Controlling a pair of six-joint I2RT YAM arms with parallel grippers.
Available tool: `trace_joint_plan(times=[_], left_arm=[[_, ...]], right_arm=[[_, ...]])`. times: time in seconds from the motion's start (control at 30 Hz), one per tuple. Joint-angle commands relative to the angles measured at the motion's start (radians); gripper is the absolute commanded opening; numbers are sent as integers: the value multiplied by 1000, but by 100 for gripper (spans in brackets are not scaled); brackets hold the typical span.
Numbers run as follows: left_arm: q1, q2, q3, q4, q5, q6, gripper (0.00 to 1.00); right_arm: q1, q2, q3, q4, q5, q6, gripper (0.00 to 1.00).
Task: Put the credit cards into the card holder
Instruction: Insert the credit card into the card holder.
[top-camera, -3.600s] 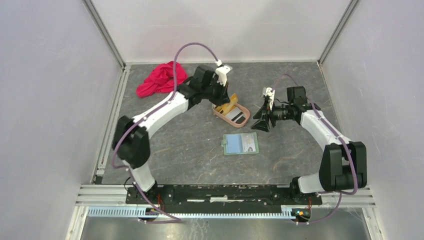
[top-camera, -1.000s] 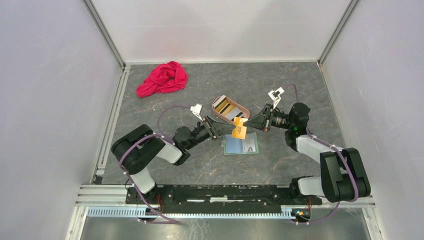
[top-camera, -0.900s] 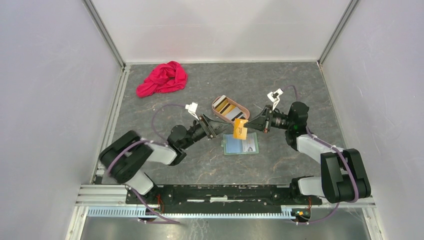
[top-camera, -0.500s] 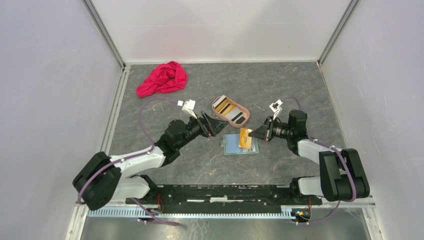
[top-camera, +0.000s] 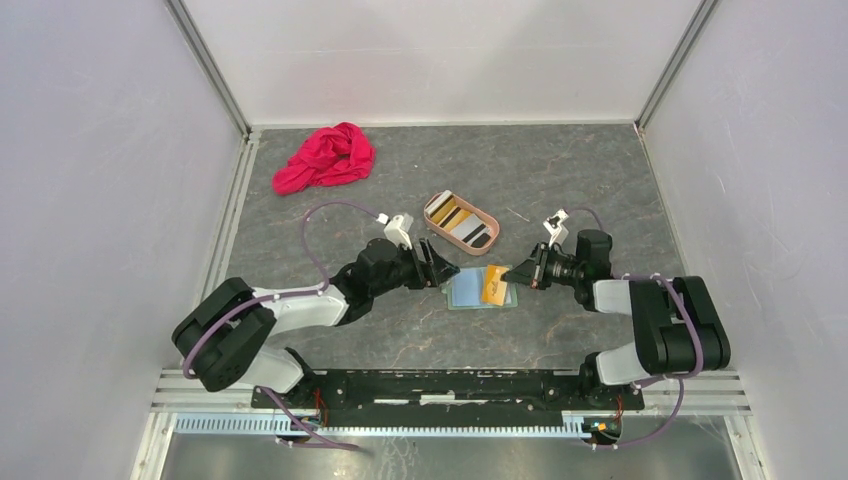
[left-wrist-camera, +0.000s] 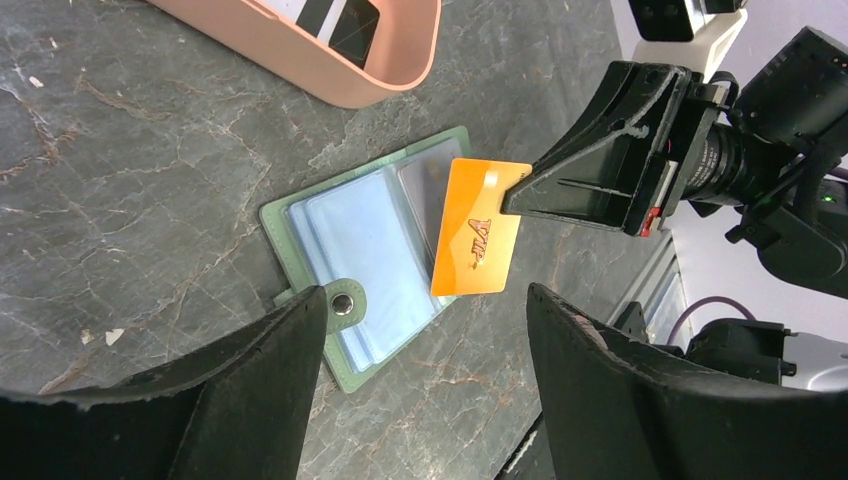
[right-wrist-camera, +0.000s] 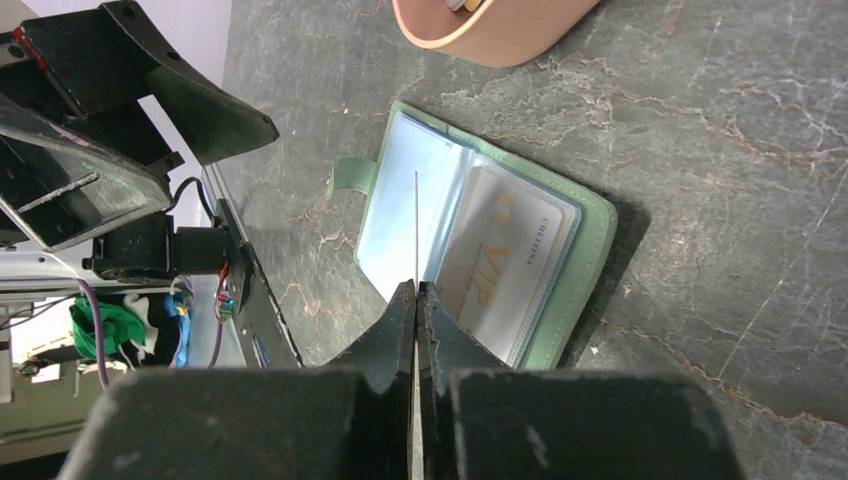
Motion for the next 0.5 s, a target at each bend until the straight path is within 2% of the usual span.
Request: trace_joint_plan(times=[0.0,0.3,0.47], left_arm=[[-12,15,43,-20,-30,27,78],[-14,47,70,-64,-33,28,75],[-17,71,100,-123,-48,17,66]], right_arm=[[-5,44,8,94,-15,59,0],[-4,107,22,133,-23,101,0],[-5,131,30,135,-24,109,0]])
